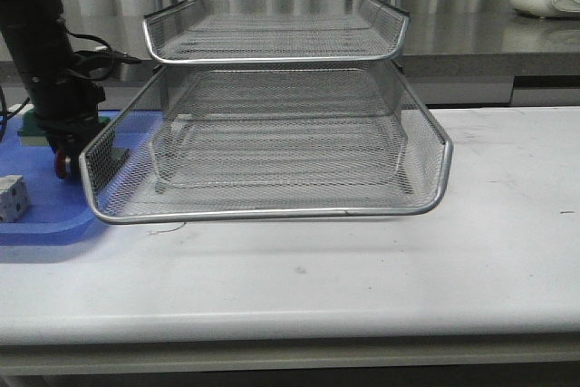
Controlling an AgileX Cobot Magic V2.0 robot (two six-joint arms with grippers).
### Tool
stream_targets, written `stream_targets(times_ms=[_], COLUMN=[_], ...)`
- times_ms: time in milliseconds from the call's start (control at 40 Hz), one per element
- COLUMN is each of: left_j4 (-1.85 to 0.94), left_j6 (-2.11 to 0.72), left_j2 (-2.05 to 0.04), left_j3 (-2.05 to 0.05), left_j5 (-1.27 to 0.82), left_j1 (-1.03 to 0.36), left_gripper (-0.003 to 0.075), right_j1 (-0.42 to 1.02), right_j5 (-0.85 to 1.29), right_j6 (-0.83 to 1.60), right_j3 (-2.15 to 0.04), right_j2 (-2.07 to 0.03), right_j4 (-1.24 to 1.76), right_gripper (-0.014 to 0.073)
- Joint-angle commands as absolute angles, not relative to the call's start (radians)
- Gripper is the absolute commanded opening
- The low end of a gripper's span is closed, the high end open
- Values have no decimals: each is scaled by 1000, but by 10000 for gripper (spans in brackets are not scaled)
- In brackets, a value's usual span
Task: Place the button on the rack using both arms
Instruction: 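Lower the left gripper onto the red button and grasp it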
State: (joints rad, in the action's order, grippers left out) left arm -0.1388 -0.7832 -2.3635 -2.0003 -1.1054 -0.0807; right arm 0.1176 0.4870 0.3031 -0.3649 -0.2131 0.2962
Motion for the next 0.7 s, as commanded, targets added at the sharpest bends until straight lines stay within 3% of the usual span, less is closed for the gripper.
stream_targets(times_ms=[0,200,676], left_j4=[-153,-153,-146], left_j6=[-783,-783,-742], left_j2=[-2302,-2302,-2275], left_j3=[-2027,-2027,-2090], left_j5=[-1078,-1086,-1169], left_j1=[-83,-83,-39], left_gripper=[329,180,174], right_j1=[121,121,121], right_j5=[406,406,406], right_j6=[304,304,304], right_j3=[-389,-389,-389], right_j2=[-223,-223,-223], right_j4=[308,308,308], right_gripper=[-60,-60,-60])
